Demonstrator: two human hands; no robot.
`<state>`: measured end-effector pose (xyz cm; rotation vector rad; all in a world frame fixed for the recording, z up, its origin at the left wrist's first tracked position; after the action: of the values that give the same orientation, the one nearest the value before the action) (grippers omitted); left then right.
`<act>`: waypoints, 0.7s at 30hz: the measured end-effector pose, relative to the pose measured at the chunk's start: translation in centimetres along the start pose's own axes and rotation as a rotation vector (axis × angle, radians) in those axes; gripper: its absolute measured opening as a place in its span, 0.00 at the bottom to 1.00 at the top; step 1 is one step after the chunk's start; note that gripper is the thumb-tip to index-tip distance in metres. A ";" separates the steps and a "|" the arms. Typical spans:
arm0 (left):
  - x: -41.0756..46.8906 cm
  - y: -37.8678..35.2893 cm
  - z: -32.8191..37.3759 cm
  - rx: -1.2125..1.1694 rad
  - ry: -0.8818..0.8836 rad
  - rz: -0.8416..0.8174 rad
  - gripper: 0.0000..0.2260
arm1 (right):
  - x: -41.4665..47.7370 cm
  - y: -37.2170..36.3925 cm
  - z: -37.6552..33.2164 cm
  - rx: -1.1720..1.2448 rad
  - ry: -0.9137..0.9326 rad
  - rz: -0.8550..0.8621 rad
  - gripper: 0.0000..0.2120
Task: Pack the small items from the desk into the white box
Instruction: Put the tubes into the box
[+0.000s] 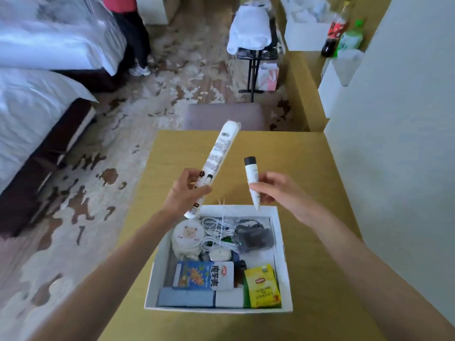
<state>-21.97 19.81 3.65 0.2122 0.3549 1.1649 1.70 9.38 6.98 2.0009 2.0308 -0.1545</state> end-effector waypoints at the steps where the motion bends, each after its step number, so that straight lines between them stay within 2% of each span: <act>1: -2.0 0.5 -0.3 -0.022 -0.004 0.008 0.16 | -0.6 -0.5 0.2 -0.017 0.003 -0.043 0.12; 5: -8.3 1.8 -2.2 -0.044 0.008 0.020 0.16 | -2.7 -2.9 1.6 -0.149 -0.043 -0.210 0.20; 8: -11.0 2.6 -3.6 -0.005 0.016 0.029 0.16 | -3.6 -4.9 3.4 -0.350 -0.048 -0.282 0.17; 12: -12.6 3.9 -5.0 0.017 0.009 0.017 0.16 | -4.1 -8.2 6.2 -0.847 0.127 -0.197 0.15; 14: -12.9 4.5 -5.4 0.039 -0.005 0.017 0.16 | -4.4 -9.8 7.2 -1.040 0.239 -0.178 0.17; 17: -13.1 5.0 -5.9 0.059 -0.012 -0.025 0.16 | -4.5 -11.5 8.1 -1.155 0.336 -0.192 0.21; 21: -12.7 5.9 -6.2 0.103 -0.034 -0.100 0.22 | -4.3 -13.4 8.4 -1.268 0.461 -0.151 0.20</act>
<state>-33.76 10.22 2.01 0.3008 0.3913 1.0445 -10.55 2.49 -1.44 1.0770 1.6933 1.3097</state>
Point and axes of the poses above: each hand's wrist, its own x-axis towards the middle knuckle, its own y-axis out of the back of the hand, z = x × y, the point moved 2 cm from there along x, towards the middle knuckle, and after that the axes turned 2 degrees about x, right-handed, at the moved point
